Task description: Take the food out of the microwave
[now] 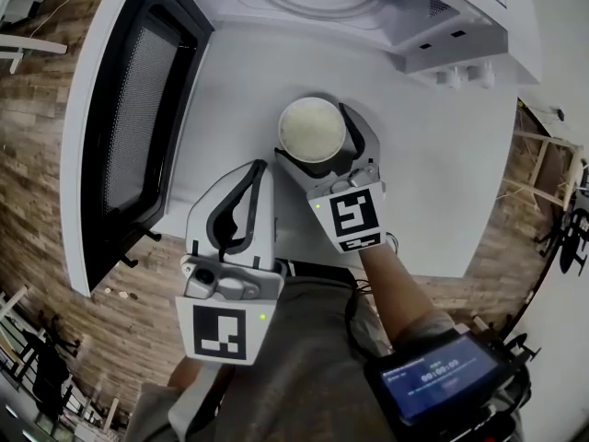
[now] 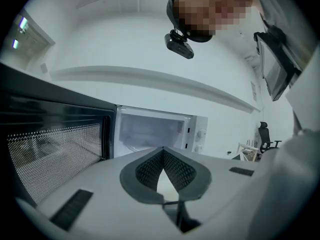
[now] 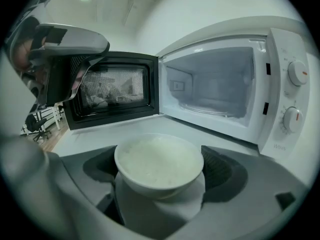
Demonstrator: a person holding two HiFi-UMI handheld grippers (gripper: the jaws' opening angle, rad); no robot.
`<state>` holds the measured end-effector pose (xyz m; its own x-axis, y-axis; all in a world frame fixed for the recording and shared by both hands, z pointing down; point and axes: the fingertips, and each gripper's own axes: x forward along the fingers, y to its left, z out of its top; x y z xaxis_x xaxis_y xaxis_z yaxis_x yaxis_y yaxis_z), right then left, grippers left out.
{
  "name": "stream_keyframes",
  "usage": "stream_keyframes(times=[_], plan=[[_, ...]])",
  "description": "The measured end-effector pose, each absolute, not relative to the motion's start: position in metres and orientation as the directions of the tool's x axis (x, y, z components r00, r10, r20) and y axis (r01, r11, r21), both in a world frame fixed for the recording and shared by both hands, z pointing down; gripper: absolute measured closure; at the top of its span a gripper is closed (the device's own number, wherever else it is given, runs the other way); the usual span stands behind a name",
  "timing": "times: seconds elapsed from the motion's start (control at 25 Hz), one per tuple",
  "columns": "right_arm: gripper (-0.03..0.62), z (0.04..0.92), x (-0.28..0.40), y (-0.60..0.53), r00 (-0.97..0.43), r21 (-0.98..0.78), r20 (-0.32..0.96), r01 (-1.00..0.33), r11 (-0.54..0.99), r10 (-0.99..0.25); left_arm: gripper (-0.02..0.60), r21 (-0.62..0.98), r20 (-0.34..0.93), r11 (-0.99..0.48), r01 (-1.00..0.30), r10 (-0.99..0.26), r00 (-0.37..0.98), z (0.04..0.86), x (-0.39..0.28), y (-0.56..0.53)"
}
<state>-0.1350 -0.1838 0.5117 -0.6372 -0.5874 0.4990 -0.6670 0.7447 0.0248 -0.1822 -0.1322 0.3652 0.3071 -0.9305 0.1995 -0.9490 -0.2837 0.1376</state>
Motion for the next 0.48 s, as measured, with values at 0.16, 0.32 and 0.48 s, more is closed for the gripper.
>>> stream_keyframes(times=[0.16, 0.32, 0.48], plan=[[0.086, 0.516, -0.134, -0.179, -0.631, 0.033, 0.527, -0.654, 0.756, -0.569, 0.575, 0.132, 0.188, -0.281, -0.95, -0.934, 0.303, 0.361, -0.184, -0.131], [0.086, 0.519, -0.133, -0.174, -0.632, 0.039, 0.539, -0.642, 0.766, -0.557, 0.575, 0.128, 0.176, -0.276, -0.953, -0.939, 0.296, 0.354, -0.185, -0.129], [0.085, 0.52, -0.136, -0.168, -0.641, 0.035, 0.543, -0.628, 0.778, -0.542, 0.575, 0.114, 0.16, -0.281, -0.953, -0.941, 0.297, 0.346, -0.183, -0.124]])
